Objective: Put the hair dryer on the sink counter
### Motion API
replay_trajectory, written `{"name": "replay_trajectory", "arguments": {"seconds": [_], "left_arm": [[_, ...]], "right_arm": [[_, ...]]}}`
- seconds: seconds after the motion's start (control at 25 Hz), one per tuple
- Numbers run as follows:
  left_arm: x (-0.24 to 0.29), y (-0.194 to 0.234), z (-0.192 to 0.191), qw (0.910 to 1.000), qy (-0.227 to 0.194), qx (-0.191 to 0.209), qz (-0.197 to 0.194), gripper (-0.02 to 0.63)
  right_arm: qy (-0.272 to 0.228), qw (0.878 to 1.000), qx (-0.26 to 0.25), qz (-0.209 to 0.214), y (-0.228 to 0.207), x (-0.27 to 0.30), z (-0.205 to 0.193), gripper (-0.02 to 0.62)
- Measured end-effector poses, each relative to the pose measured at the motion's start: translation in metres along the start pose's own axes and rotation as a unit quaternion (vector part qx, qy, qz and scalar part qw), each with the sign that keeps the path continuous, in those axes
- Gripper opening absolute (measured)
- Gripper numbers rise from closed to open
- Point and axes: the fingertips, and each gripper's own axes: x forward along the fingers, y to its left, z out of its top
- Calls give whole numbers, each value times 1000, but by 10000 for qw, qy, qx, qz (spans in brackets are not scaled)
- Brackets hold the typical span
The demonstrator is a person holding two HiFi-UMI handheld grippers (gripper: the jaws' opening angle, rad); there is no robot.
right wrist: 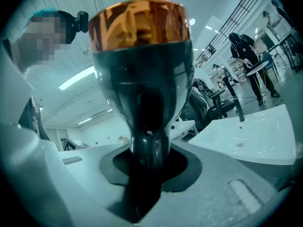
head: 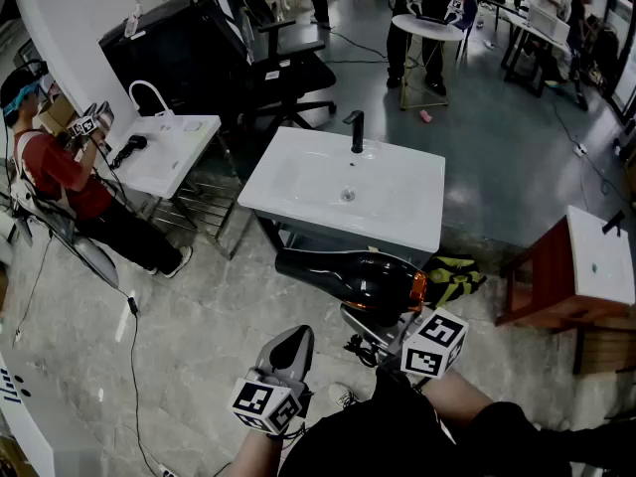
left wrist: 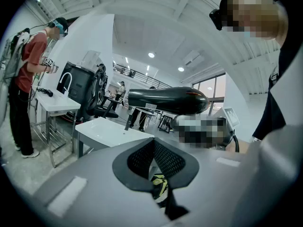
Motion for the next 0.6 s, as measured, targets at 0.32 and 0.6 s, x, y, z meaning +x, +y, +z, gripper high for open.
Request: {"name": "replay_trajectory", "arguments": {"seconds": [0.32, 0.6], "left_arm": [[-2, 0, 4, 10000, 22, -23, 33, 3], [-6, -1, 0, 10000, -30, -6, -50, 3]], "right_arm": [[32, 10000, -37, -40, 4, 3, 6, 110], [49, 9999, 102, -83, 4, 2, 3, 110]]}}
